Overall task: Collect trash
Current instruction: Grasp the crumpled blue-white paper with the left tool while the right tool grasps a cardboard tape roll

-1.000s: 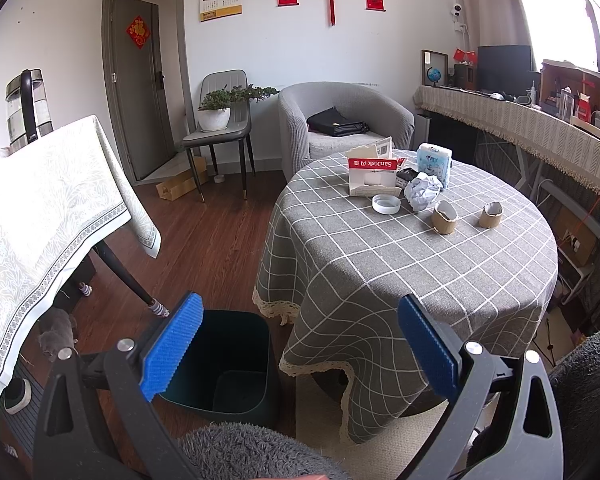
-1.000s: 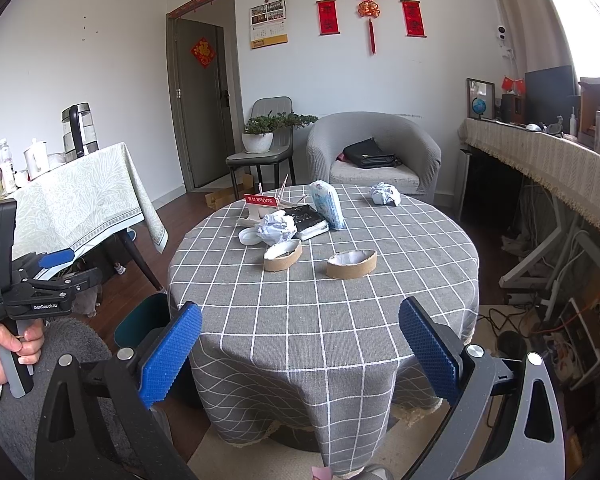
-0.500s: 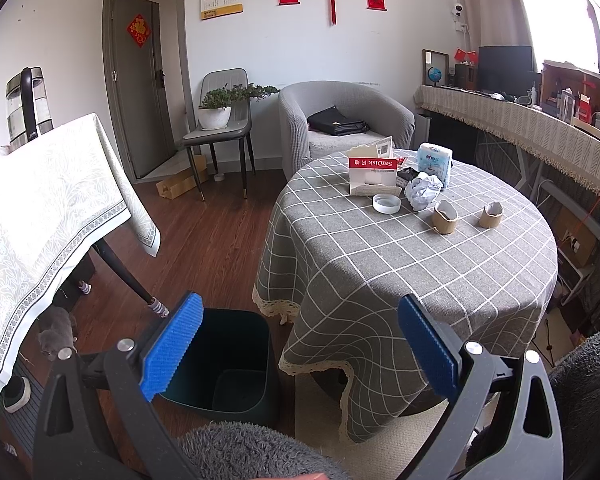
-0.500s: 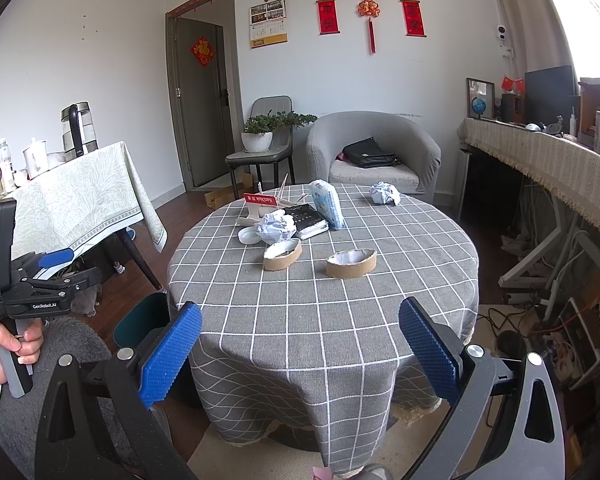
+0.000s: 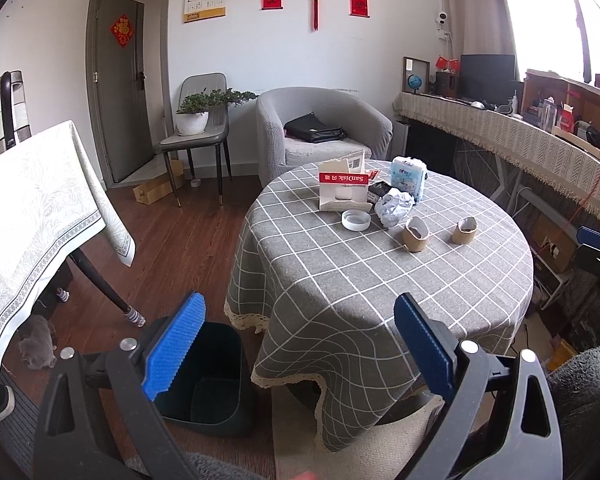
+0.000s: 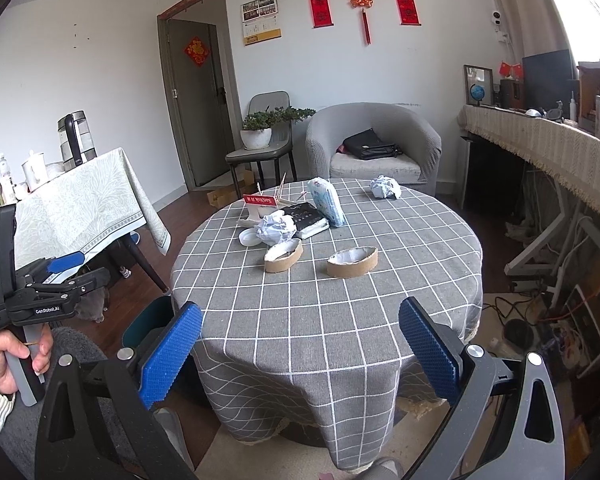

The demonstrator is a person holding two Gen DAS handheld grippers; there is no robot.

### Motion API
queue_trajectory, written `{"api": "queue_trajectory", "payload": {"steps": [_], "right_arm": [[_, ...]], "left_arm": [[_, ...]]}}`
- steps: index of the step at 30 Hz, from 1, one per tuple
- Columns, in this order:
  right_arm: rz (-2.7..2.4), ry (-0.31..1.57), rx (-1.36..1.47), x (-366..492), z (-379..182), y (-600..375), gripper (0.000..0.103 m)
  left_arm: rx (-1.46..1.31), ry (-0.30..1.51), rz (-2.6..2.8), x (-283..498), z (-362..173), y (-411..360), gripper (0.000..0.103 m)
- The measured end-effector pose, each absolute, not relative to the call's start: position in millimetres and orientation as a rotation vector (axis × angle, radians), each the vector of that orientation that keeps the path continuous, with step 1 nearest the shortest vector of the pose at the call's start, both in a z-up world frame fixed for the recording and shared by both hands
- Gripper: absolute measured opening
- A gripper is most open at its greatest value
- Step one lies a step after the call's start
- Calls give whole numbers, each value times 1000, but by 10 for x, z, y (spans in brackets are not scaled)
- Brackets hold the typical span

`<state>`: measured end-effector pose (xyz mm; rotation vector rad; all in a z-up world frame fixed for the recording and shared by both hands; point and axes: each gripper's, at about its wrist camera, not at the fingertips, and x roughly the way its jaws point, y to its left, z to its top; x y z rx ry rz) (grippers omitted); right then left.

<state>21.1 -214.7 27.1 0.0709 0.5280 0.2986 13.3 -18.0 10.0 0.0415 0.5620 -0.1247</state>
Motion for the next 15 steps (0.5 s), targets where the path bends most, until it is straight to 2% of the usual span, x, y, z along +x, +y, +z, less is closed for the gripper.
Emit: {"api": "queue_trajectory", "payload": {"steps": [2, 4, 15], "right_arm": [[293, 540, 59, 296, 255, -2144, 100], [288, 556, 49, 394, 236, -2147, 100], [283, 612, 26, 1090, 56, -2247, 100]], "left_arm": [[40, 565, -153, 229, 101, -240, 94], [37, 577, -192, 351, 95, -322, 87], [72, 586, -334, 1108, 28, -939, 81]]}}
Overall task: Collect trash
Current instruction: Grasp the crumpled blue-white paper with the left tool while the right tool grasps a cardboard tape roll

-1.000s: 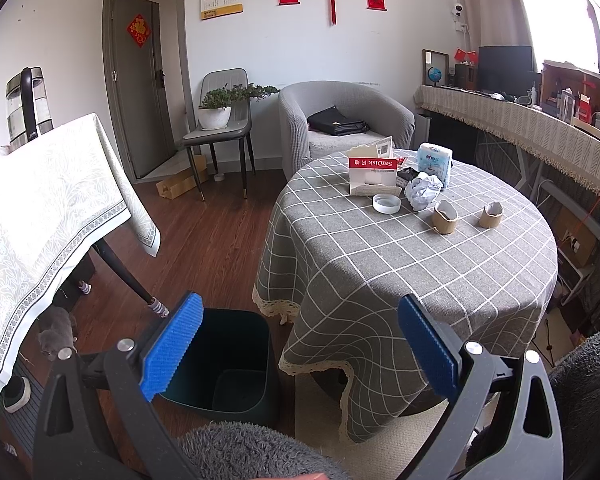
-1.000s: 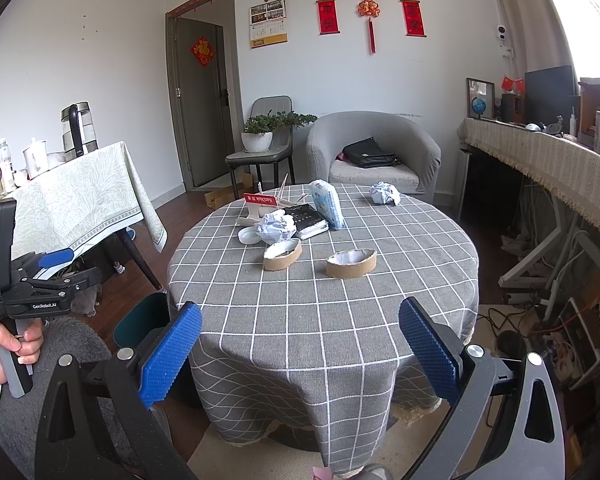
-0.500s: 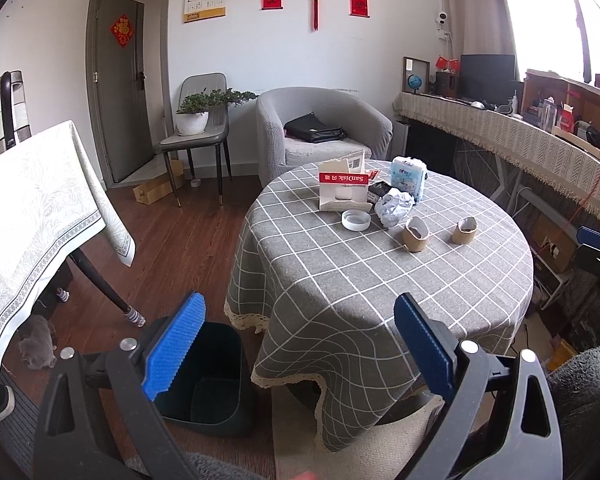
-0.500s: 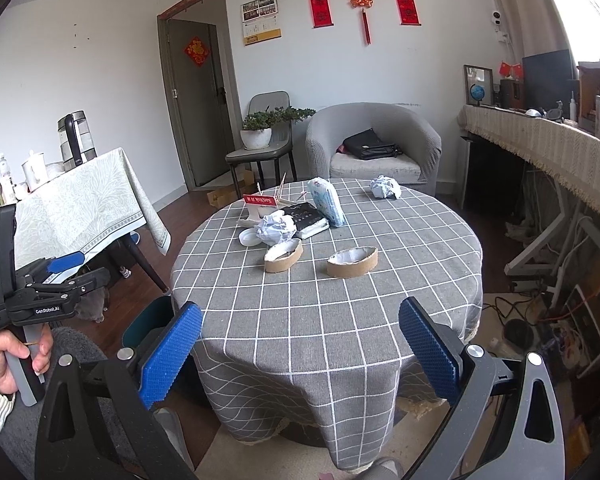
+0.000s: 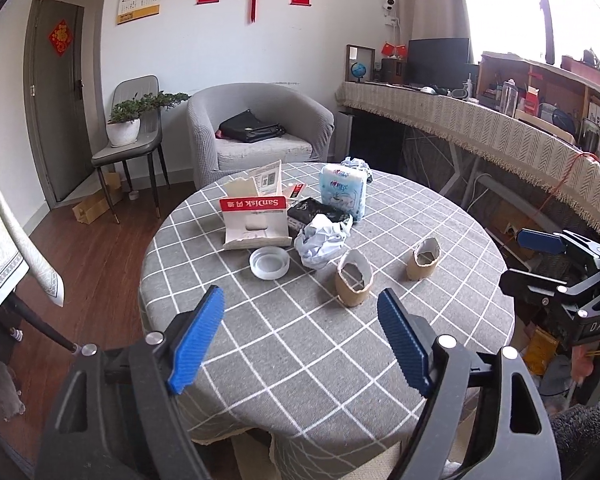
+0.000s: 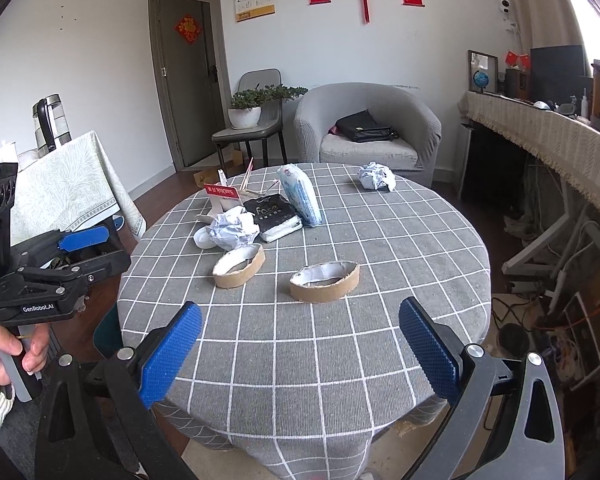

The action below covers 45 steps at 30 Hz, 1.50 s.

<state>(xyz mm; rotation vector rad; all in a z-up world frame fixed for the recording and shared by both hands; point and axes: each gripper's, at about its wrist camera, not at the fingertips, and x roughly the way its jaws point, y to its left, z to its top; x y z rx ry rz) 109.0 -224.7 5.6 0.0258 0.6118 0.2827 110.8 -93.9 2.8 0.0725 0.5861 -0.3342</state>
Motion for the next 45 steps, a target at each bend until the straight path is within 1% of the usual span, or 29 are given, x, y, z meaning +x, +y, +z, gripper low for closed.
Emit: {"api": "queue_trajectory", "payload": {"steps": [12, 15, 21, 25, 29, 31, 34, 35, 36, 38, 40, 42, 45], "right_arm": [[323, 698, -42, 1671, -205, -2136, 100], [321, 720, -38, 1785, -237, -2127, 100], [318, 747, -44, 1923, -323, -2111, 100], [302, 754, -34, 1972, -310, -2081, 100], [283, 765, -46, 2017, -313, -2057, 99], [282, 771, -46, 2043, -327, -2052, 96], [273, 788, -57, 2061, -377, -2027, 91], [271, 795, -60, 2068, -387, -2021, 87], [265, 797, -62, 2072, -391, -2016, 80], [253, 800, -54, 2090, -394, -2014, 75], [249, 809, -49, 2104, -398, -2002, 71], [245, 811, -60, 2114, -399, -1982, 64], [242, 809, -68, 2122, -412, -1970, 63]], "left_arm": [[35, 641, -373, 1894, -129, -1208, 81], [40, 660, -374, 2012, -185, -1249, 77], [54, 691, -378, 2126, -263, -1318, 74], [39, 712, -378, 2196, -258, -1352, 65], [53, 715, -381, 2220, -262, -1390, 64], [52, 723, -384, 2233, -285, -1392, 61], [34, 736, -391, 2257, -308, -1371, 59], [24, 739, -394, 2265, -311, -1363, 59], [17, 741, -397, 2273, -313, -1361, 56], [6, 738, -394, 2285, -316, -1353, 55], [-12, 742, -398, 2302, -316, -1337, 51], [-27, 742, -398, 2307, -308, -1324, 51], [-24, 734, -400, 2299, -292, -1322, 50]]}}
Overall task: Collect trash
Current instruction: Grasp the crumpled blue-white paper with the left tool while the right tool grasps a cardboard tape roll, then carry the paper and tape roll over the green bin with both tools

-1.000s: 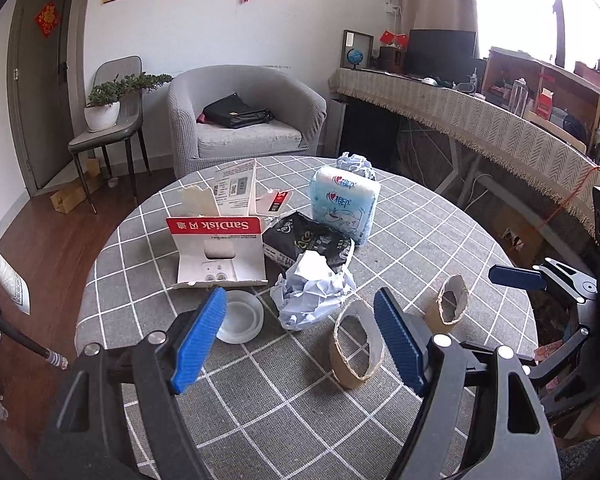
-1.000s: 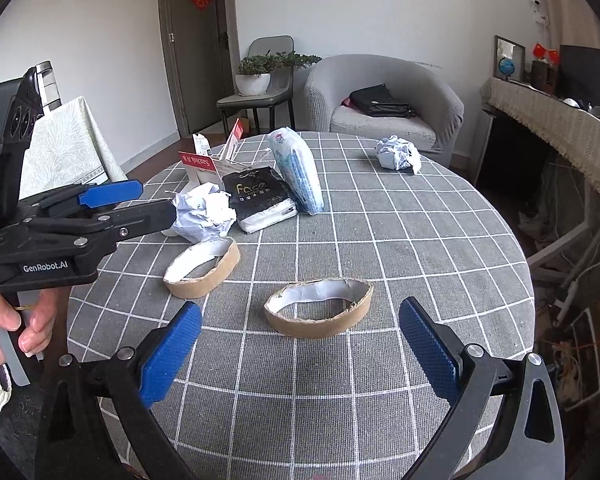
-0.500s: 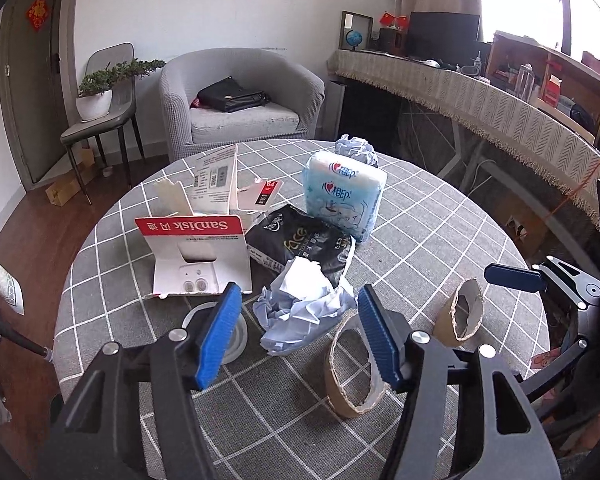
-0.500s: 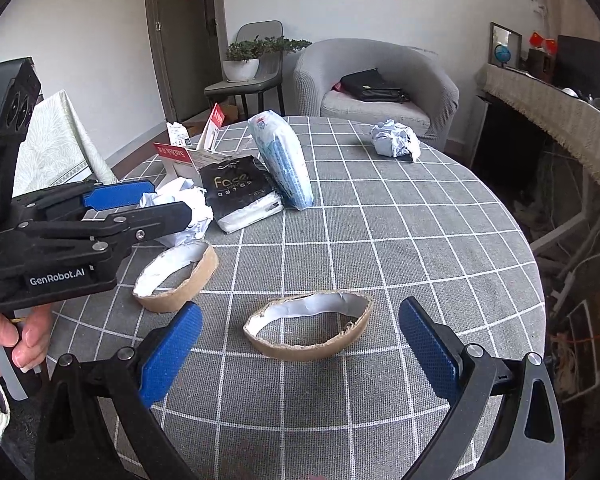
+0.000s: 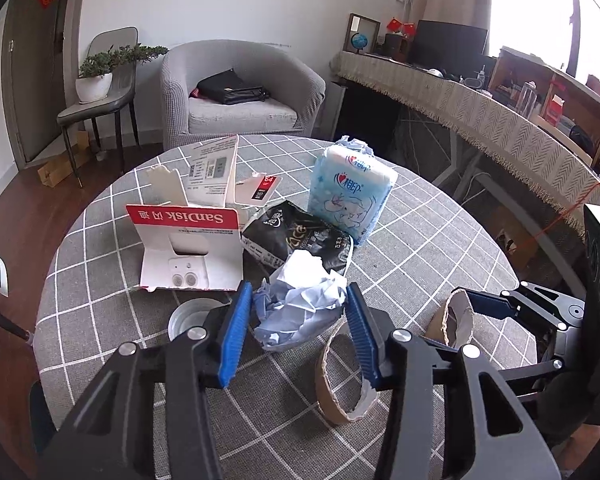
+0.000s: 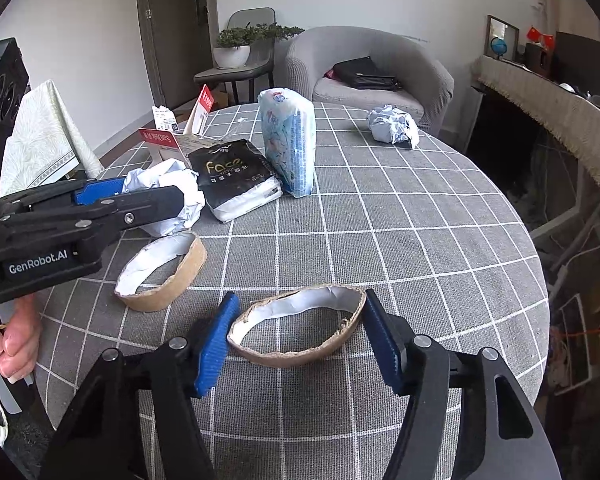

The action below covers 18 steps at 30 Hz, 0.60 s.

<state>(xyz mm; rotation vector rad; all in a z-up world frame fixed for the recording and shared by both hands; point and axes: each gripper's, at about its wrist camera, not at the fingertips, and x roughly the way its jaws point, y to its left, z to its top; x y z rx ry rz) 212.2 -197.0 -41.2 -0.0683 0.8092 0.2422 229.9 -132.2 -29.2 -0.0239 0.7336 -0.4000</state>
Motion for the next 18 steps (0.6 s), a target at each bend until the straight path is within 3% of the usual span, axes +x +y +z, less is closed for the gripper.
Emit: {"api": "queue_trajectory", "payload": {"steps": [18], "right_arm": [[252, 683, 49, 2056, -15, -1945, 62]], "left_arm": [[-30, 593, -386, 1974, 92, -1049, 49]]}}
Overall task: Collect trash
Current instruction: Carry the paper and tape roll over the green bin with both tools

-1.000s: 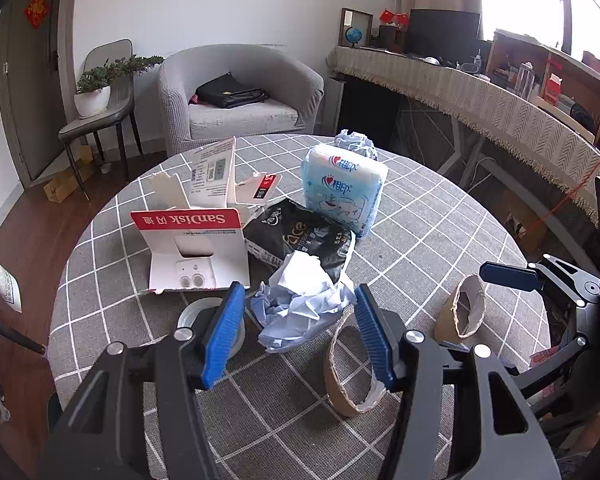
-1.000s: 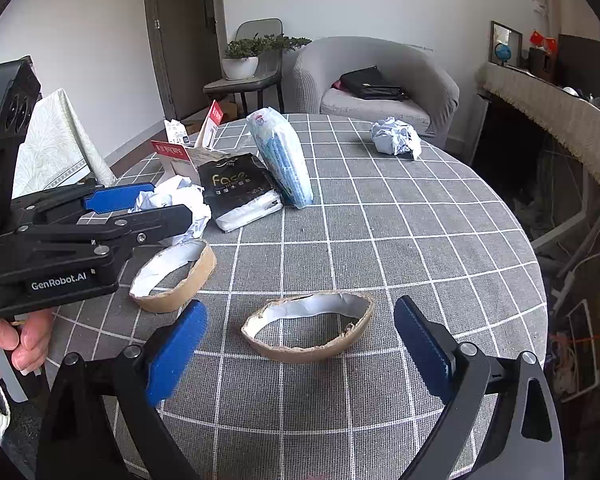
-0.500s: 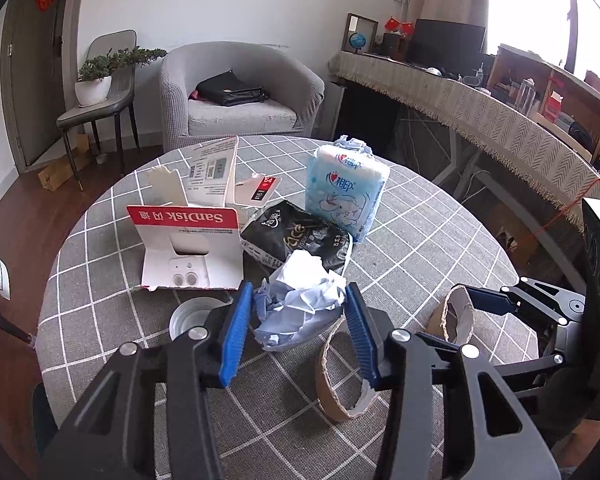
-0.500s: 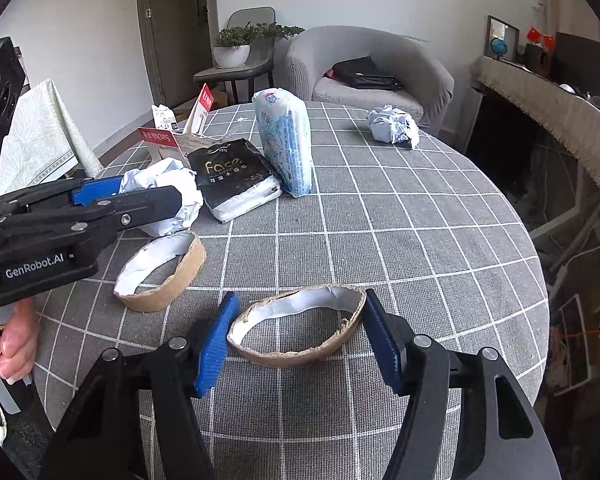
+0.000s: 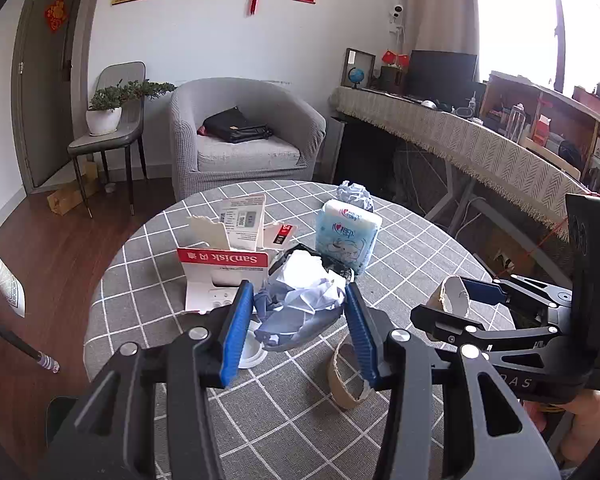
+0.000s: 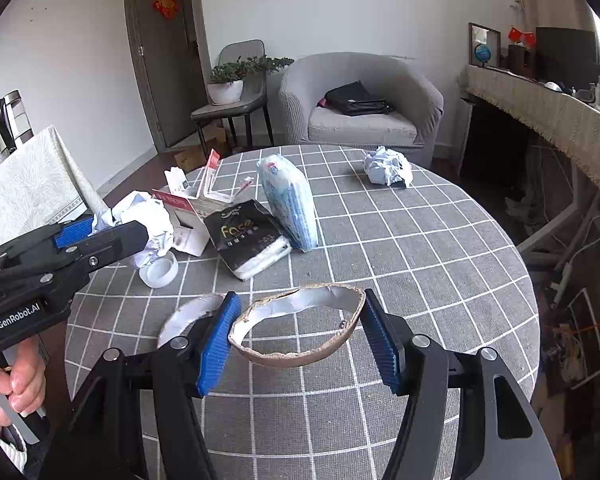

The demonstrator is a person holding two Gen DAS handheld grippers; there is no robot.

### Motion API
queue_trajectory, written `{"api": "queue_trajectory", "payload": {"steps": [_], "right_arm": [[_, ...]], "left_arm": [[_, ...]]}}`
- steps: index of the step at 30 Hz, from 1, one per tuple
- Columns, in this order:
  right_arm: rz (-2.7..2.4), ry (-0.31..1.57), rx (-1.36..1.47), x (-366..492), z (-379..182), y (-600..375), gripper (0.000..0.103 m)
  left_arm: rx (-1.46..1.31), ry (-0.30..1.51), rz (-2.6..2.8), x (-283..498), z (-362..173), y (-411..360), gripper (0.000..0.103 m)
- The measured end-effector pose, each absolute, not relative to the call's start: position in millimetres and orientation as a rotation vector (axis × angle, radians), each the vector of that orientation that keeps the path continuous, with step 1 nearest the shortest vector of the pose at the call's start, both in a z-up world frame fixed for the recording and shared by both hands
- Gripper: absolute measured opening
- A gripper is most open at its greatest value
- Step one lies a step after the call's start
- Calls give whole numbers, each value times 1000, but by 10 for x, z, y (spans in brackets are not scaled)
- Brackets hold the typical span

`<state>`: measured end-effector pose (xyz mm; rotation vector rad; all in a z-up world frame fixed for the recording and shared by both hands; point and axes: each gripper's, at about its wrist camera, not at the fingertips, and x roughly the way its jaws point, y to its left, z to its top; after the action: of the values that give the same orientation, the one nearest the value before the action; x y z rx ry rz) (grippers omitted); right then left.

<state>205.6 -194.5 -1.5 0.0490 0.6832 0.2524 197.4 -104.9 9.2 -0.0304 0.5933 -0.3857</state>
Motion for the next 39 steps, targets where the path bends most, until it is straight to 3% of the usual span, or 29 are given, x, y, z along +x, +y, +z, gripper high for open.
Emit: {"api": "queue_trajectory", "payload": {"steps": [16, 39], "right_arm": [[361, 628, 69, 2198, 105, -1280, 62], [633, 589, 100, 2148, 451, -145, 62]], "left_arm": [[-28, 560, -270, 1837, 222, -318, 49], [-62, 636, 20, 1545, -53, 1073, 49]]}}
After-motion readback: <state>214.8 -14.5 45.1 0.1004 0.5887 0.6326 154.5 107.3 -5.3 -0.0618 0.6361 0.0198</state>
